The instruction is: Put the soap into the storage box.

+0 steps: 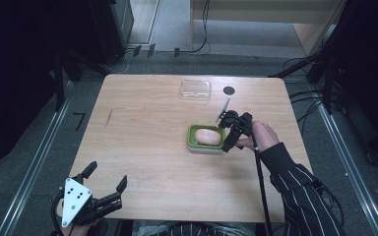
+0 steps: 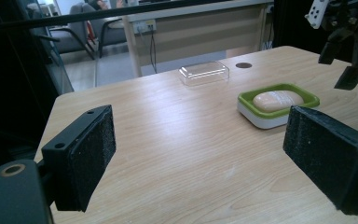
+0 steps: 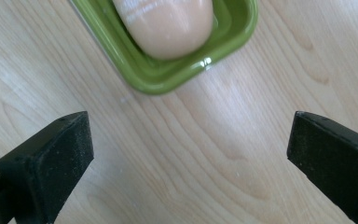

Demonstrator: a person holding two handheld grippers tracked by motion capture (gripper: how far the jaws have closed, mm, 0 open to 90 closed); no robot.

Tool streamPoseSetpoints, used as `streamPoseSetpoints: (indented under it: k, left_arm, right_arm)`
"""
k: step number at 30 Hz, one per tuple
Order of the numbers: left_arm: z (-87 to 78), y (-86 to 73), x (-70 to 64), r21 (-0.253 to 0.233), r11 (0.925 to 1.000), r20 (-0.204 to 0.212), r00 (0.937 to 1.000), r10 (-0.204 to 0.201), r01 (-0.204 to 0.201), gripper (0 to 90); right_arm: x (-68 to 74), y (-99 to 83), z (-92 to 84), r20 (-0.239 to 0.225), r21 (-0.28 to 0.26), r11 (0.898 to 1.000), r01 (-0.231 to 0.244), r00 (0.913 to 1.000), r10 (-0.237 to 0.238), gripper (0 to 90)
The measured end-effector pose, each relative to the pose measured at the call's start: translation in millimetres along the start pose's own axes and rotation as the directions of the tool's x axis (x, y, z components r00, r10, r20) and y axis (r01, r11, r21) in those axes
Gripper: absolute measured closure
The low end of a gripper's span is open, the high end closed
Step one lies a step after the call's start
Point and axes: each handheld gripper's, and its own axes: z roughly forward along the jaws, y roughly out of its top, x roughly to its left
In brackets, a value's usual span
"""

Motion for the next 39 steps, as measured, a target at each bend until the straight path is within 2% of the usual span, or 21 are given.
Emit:
streamPoseSetpoints:
  k: [16, 29, 34, 39]
  left_arm:
    - [3.4, 1.2, -0.8, 0.001, 1.0, 0.012, 0.9999, 0.004, -0.004, 9.6]
    - [3.4, 1.3, -0.9, 0.0, 1.0, 0.012, 0.9999, 0.003, -0.003, 9.6]
    - [3.0, 1.2, -0.8, -0.001, 1.0, 0.011, 0.9999, 0.006, -0.006, 9.6]
    - [2.3, 1.0, -0.8, -0.007, 1.0, 0.012, 0.9999, 0.006, -0.006, 9.6]
  right_arm:
    - [7.8, -42.0, -1.3, 0.019, 0.012, 0.998, -0.062, 0.9979, 0.062, 1.8]
    - [21.3, -72.2, 5.0, 0.031, 0.036, 0.996, -0.08, 0.9964, 0.079, 2.4]
    - [26.7, -85.2, 8.5, 0.031, 0.043, 0.997, -0.071, 0.9971, 0.07, 3.4]
    - [31.6, -98.5, 14.4, 0.053, 0.018, 0.996, -0.091, 0.9945, 0.09, 4.3]
